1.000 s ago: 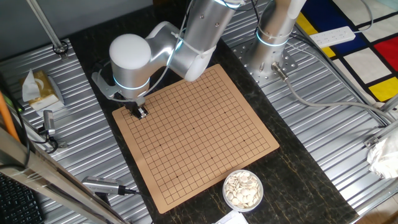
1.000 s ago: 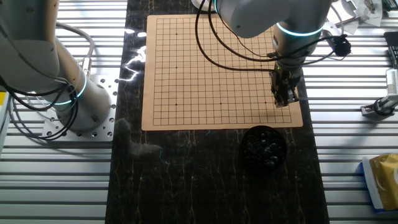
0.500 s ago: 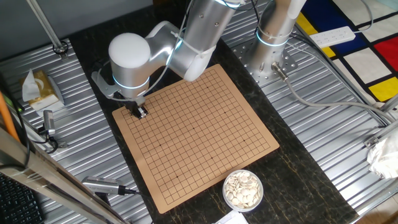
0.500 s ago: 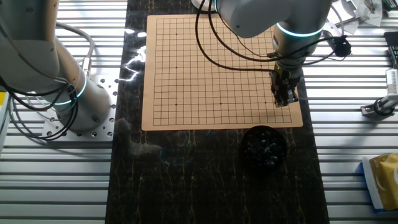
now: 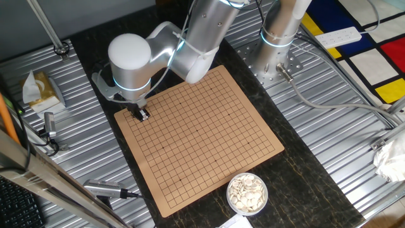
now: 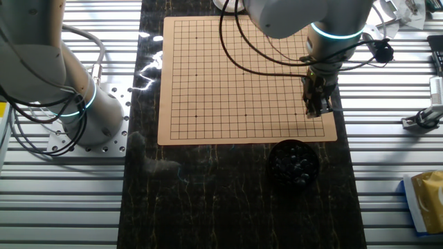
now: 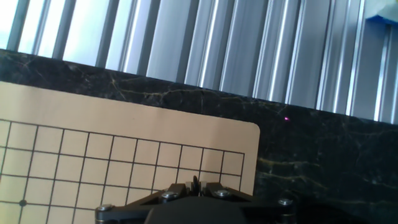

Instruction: Play the first move as black on the 3-4 point in the upper right corner of the Go board

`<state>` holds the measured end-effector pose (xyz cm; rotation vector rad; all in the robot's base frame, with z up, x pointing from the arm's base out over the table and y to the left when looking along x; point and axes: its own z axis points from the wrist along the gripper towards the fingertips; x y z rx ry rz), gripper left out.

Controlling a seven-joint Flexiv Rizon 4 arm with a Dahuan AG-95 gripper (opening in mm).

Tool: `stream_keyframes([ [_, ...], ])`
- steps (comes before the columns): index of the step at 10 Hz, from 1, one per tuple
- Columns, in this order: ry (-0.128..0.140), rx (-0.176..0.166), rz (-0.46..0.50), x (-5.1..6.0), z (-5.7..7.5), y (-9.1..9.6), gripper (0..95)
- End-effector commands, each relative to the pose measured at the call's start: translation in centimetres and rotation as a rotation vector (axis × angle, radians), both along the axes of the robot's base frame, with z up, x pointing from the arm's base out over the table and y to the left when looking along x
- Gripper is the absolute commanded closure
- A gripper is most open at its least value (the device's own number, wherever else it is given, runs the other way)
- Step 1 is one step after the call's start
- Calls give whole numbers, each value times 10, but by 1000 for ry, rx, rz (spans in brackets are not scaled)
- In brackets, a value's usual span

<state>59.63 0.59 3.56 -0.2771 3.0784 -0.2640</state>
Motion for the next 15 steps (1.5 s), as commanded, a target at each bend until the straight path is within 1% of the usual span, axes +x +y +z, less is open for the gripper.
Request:
stream_keyframes([
  [1,23,28,-17,2,-2,1,950],
  [2,28,46,-24,2,-2,1,950],
  [3,33,58,-29,2,-2,1,950],
  [4,45,55,-37,2,-2,1,950],
  [5,52,50,-36,2,-2,1,950],
  [7,56,46,-33,2,-2,1,950],
  [8,57,27,-17,2,-2,1,950],
  [10,62,27,10,2,-2,1,950],
  [12,68,4,14,1,-3,0,950],
  [15,72,10,15,0,-3,0,950],
])
